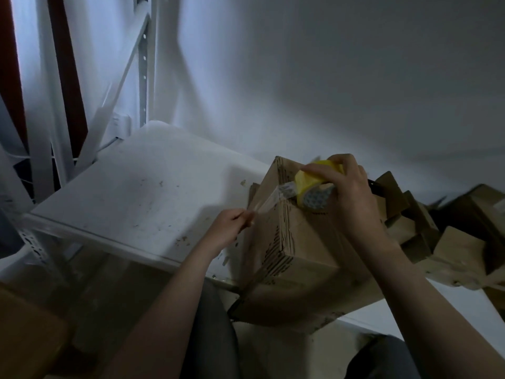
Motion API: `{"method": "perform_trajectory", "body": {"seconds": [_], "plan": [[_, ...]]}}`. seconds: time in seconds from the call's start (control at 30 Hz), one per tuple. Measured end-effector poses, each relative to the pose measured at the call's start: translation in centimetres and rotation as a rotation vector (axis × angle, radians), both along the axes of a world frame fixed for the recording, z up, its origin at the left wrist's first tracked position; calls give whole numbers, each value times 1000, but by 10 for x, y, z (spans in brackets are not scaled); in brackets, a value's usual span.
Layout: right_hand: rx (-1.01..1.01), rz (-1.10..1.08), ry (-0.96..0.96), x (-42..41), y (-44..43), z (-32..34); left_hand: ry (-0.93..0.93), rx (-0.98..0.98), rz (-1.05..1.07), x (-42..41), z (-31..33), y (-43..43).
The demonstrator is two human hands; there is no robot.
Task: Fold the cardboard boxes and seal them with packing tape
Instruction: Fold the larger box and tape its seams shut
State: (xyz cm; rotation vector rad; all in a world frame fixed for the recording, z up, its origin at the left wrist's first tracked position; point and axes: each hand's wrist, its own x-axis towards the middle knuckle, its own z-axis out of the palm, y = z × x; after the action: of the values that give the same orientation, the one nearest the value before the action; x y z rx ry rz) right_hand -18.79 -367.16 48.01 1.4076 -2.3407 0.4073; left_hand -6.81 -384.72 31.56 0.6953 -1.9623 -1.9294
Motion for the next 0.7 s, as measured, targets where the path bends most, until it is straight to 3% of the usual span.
{"method": "perform_trajectory", "body": {"seconds": [0.23,0.37,0.47,0.53,0.6,0.7], "plan": [[-19,-9,-13,1,1,-2,29,105,16,-4,0,22],[-37,-8,-33,2,0,-2,-118,118,10,1,-2,19],[-48,1,-54,3,0,-3,-217,-118,39,2,-9,9],[-47,-5,-68,3,-1,-3,-143,-177,126,4,-4,1],[-53,-12,-74,5,-1,-2,20,-41,143,10,20,4],[-69,-17,-64,9,0,-2,178,121,-71,11,51,30]]}}
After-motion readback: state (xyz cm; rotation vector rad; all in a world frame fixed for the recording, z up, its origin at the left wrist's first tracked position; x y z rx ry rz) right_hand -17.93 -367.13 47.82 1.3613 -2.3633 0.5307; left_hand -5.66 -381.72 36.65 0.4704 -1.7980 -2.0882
